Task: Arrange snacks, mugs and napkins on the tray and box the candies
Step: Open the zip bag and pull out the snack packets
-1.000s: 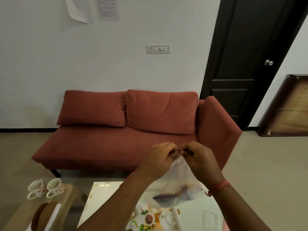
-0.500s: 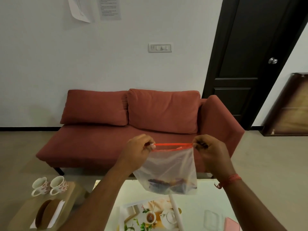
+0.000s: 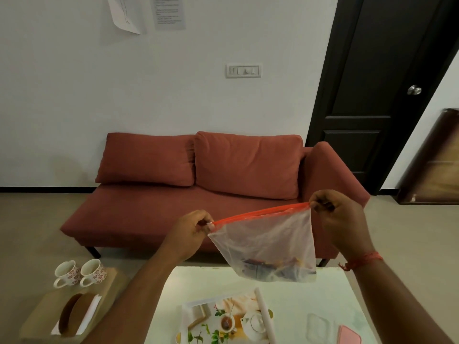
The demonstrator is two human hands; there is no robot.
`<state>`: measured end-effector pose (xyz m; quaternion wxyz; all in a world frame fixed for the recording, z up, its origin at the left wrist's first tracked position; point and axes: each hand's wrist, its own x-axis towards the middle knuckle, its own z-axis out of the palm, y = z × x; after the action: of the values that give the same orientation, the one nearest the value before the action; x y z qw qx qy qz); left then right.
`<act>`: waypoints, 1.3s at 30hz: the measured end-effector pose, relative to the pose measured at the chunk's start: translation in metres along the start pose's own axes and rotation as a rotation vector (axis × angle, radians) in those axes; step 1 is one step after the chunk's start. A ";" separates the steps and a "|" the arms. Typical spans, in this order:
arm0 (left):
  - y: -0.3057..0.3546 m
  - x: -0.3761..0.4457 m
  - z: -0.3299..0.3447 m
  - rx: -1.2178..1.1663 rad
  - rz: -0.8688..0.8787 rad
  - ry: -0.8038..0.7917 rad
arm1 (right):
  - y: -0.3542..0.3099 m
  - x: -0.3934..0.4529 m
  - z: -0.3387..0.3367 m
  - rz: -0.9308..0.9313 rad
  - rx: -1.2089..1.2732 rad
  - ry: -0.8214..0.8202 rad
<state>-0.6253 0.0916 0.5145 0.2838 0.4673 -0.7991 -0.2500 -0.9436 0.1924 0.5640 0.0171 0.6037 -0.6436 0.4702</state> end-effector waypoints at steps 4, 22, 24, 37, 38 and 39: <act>0.009 -0.002 0.001 -0.115 -0.085 -0.129 | -0.003 0.002 0.000 0.007 0.062 0.025; 0.070 0.014 0.037 -0.063 0.164 -0.231 | -0.022 0.003 0.024 -0.052 0.141 -0.030; 0.067 0.017 0.039 -0.045 0.164 -0.226 | -0.023 0.004 0.026 -0.041 0.163 -0.033; 0.072 0.025 0.044 -0.320 -0.093 -0.052 | -0.044 -0.030 0.059 -0.117 0.109 -0.160; 0.073 0.024 0.043 -0.374 -0.124 -0.074 | -0.048 -0.035 0.062 -0.142 0.099 -0.238; 0.074 0.023 0.043 -0.435 -0.158 -0.102 | -0.050 -0.040 0.065 -0.152 0.090 -0.305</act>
<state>-0.7085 0.1096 0.5380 0.3165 0.4431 -0.7007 -0.4610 -0.8575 0.1907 0.5337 -0.0723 0.7151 -0.5693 0.3990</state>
